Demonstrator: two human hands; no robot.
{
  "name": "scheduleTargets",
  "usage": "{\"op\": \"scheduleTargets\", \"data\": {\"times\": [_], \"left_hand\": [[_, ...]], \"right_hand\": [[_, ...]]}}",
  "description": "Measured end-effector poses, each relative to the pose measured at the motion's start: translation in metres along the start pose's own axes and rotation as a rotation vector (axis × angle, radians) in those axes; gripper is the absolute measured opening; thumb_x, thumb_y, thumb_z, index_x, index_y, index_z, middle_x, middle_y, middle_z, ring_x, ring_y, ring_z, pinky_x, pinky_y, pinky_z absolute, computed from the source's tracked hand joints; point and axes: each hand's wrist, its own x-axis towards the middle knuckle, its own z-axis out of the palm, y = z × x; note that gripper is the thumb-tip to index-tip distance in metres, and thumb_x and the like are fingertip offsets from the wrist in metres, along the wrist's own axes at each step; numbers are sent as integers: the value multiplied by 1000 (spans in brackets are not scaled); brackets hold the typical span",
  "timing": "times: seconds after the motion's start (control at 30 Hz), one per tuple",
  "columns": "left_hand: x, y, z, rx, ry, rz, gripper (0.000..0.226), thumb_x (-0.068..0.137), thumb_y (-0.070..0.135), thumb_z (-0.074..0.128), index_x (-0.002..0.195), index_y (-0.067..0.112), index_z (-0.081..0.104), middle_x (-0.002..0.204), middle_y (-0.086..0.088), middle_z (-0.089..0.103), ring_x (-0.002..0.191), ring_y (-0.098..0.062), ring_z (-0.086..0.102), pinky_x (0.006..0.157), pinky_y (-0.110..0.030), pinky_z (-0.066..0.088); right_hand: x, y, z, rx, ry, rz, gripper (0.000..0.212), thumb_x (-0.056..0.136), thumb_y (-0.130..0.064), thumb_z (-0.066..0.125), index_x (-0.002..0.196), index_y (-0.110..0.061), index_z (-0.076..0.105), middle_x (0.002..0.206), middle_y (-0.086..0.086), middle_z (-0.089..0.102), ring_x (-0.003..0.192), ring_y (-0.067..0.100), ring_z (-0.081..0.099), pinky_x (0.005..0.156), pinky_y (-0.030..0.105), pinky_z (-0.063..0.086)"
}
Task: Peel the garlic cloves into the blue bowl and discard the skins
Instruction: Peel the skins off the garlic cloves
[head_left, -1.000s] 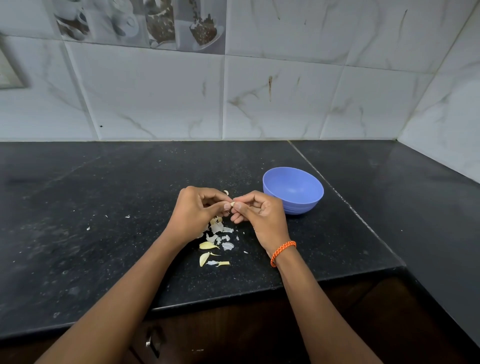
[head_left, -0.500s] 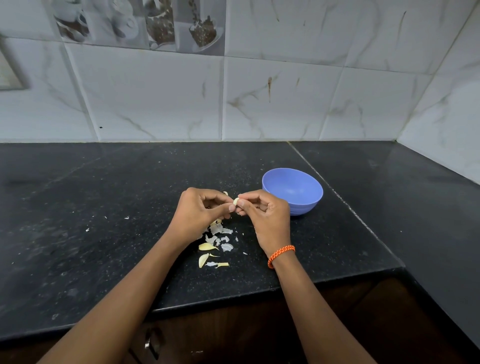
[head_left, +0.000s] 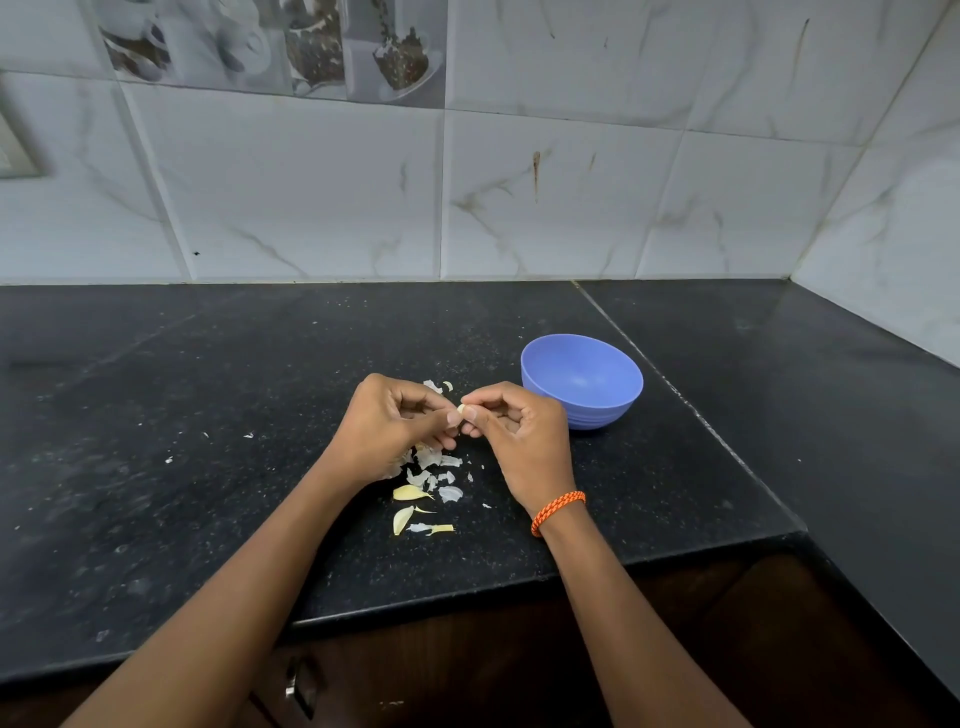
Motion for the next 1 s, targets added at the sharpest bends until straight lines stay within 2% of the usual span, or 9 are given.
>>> {"op": "scheduleTargets", "data": {"times": [0.3, 0.53, 0.67, 0.8, 1.0], "left_hand": [[1, -1, -2, -44, -6, -22, 9, 97, -2, 74, 92, -6, 80, 81, -24, 77, 72, -42, 77, 69, -38, 66], [1, 0, 2, -50, 13, -11, 12, 101, -2, 70, 92, -7, 76, 81, -28, 73, 64, -32, 73, 61, -32, 62], [2, 0, 7, -7, 22, 9, 13, 103, 4, 70, 93, -3, 75, 80, -24, 74, 66, -29, 75, 63, -34, 63], [2, 0, 8, 26, 31, 28, 13, 103, 7, 70, 95, 1, 79, 85, -16, 77, 74, -36, 78, 72, -43, 66], [2, -2, 5, 171, 41, 24, 11, 99, 6, 76, 91, 8, 84, 80, -7, 80, 70, -27, 80, 72, -42, 67]], "right_hand": [[3, 3, -3, 136, -52, 77, 9, 93, 1, 77, 102, -1, 79, 88, 9, 79, 75, 21, 75, 76, 28, 62], [2, 1, -3, 241, -40, 113, 9, 94, 2, 75, 103, 3, 76, 87, 15, 79, 74, 23, 75, 76, 31, 62], [2, -1, -3, 254, -33, 141, 8, 95, 4, 73, 102, 3, 74, 86, 19, 77, 74, 25, 74, 74, 34, 63], [3, 0, -3, 215, 26, 166, 7, 94, 3, 73, 100, 0, 75, 85, 17, 77, 72, 23, 73, 72, 33, 62], [1, 0, 0, 135, 8, 128, 4, 93, 2, 74, 96, -1, 75, 85, 11, 79, 75, 27, 76, 72, 34, 64]]}}
